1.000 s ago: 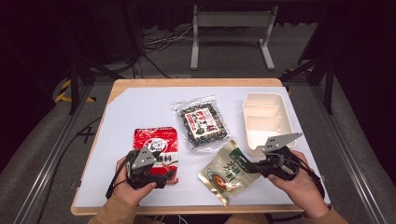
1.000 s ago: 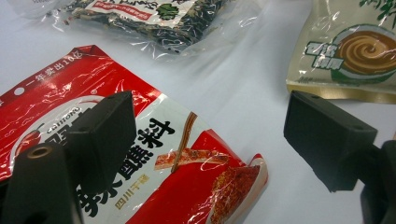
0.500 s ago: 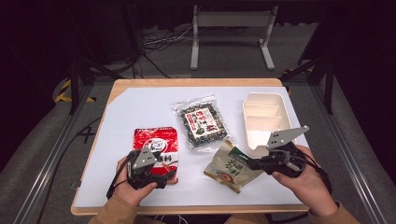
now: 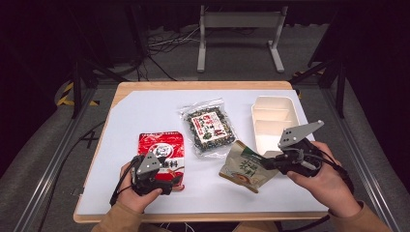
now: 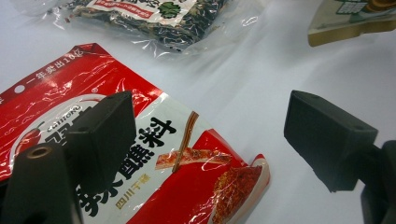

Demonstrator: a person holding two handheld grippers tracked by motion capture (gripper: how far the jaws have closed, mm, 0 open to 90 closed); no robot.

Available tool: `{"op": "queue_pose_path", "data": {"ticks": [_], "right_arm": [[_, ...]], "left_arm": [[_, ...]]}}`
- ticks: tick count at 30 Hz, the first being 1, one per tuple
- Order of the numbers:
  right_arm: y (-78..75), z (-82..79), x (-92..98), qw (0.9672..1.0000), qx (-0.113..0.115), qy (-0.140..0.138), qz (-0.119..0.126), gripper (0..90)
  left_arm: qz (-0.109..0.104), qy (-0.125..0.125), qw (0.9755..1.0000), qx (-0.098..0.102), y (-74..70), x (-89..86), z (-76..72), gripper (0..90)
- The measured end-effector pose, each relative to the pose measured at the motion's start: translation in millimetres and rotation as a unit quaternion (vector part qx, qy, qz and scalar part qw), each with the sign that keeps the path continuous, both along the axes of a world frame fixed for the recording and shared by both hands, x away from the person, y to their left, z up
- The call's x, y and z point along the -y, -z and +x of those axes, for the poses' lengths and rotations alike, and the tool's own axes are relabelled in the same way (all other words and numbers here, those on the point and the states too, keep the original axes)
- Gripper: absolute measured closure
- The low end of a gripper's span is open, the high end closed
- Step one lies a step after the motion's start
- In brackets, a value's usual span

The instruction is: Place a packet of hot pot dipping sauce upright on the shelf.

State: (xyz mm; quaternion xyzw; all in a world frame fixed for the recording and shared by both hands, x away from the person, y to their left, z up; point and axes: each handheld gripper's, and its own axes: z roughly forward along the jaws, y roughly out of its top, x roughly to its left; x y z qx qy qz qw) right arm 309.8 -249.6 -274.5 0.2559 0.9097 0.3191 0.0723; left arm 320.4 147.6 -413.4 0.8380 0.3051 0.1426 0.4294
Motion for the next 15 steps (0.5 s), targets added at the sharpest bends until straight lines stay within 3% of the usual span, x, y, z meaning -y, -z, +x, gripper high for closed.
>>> {"op": "queue_pose_path", "data": {"ticks": [15], "right_arm": [[-23.7,9.5,-0.1,0.9985,0.033,-0.017,-0.042,89.6]], "left_arm": [[0.0,-0.001,1.0,0.0,-0.2,-0.6,0.4,17.6]]}}
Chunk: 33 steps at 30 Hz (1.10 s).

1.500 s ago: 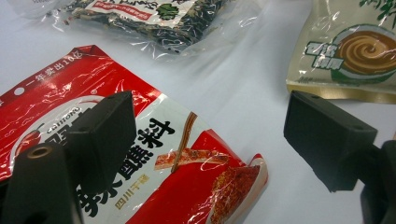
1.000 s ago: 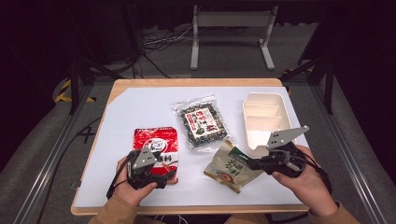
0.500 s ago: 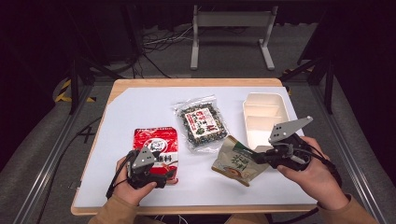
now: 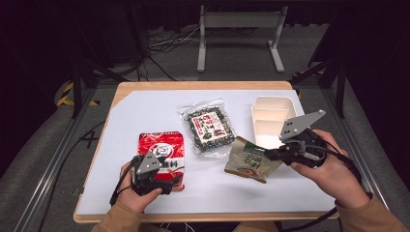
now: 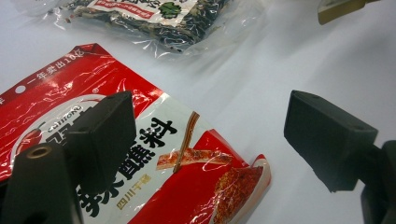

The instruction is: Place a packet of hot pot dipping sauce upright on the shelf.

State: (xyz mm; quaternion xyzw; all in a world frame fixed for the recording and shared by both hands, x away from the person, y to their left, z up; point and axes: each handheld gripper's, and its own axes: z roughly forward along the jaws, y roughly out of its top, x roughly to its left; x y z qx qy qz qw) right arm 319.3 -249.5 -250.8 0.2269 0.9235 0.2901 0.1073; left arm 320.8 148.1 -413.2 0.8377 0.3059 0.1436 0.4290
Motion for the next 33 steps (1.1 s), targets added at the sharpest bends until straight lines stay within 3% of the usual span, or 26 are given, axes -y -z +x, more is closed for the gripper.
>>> {"op": "queue_pose_path", "data": {"ticks": [12,33], "right_arm": [[-20.2,10.3,-0.5,0.9996,0.02,0.0,-0.018,89.6],[-56.6,31.1,4.9,0.998,0.058,0.011,-0.021,89.6]], "left_arm": [[-0.004,-0.004,1.0,0.0,0.2,-1.5,-0.4,17.6],[-0.008,-0.007,0.9999,0.003,-1.2,-4.4,0.7,17.6]]}}
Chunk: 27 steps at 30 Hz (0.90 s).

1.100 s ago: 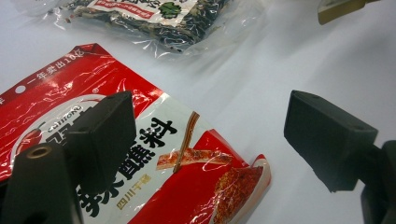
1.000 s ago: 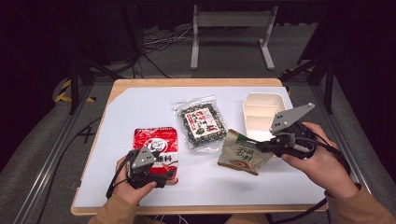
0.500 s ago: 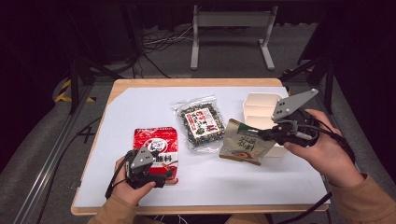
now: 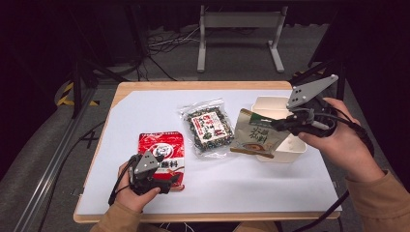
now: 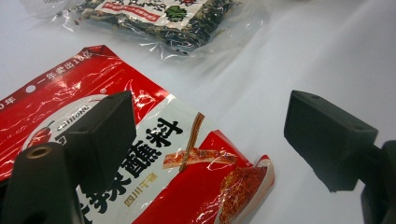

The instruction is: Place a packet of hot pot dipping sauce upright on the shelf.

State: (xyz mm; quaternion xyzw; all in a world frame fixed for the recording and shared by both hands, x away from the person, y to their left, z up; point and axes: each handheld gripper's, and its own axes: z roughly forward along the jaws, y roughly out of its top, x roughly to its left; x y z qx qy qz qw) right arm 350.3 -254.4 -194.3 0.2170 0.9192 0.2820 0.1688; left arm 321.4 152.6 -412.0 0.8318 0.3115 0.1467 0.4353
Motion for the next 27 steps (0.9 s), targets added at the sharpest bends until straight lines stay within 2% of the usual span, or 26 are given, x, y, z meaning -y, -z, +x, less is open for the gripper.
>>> {"op": "queue_pose_path", "data": {"ticks": [11,21,26,27], "right_arm": [[-11.8,13.9,8.2,0.9997,0.019,0.013,-0.003,89.6],[-20.7,32.6,15.7,0.9988,0.04,0.023,-0.017,89.6],[-22.6,42.0,18.5,0.9982,0.05,0.024,-0.022,89.6],[-22.9,44.4,19.6,0.998,0.053,0.023,-0.024,89.6]], "left_arm": [[-0.01,-0.007,0.9999,0.001,-1.3,-6.2,0.0,17.5],[-0.015,-0.013,0.9998,0.005,-2.6,-13.6,-0.6,17.0],[-0.025,-0.026,0.9993,0.005,-4.9,-20.2,0.5,16.1],[-0.023,-0.028,0.9993,0.01,-5.1,-22.3,1.3,16.1]]}}
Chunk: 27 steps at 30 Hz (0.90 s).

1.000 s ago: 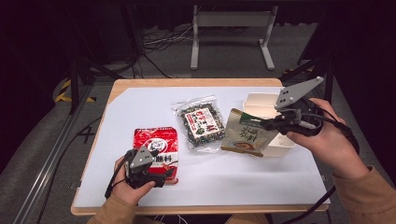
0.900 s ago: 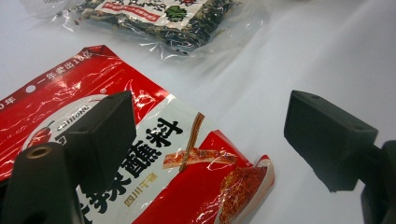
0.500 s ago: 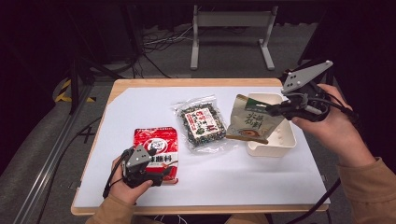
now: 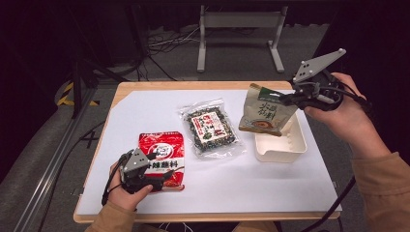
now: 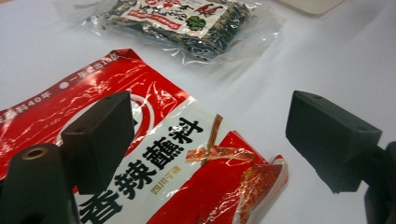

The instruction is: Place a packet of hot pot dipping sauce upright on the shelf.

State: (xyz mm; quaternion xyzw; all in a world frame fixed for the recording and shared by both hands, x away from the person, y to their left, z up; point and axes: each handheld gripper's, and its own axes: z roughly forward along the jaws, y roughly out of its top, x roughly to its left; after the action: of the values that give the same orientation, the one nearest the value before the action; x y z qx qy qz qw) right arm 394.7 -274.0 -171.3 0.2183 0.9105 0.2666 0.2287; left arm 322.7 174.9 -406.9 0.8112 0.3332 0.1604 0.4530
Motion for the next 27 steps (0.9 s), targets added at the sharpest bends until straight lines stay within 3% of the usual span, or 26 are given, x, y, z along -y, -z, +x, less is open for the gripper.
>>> {"op": "queue_pose_path", "data": {"ticks": [16,27], "right_arm": [[-1.9,25.1,14.8,0.9993,0.031,0.022,-0.006,89.5],[-3.4,43.1,25.8,0.9982,0.051,0.027,-0.014,89.5]], "left_arm": [[-0.001,-0.004,1.0,-0.002,0.7,-3.0,3.7,16.1],[-0.005,-0.02,0.9998,0.002,0.3,-12.4,3.5,16.0]]}}
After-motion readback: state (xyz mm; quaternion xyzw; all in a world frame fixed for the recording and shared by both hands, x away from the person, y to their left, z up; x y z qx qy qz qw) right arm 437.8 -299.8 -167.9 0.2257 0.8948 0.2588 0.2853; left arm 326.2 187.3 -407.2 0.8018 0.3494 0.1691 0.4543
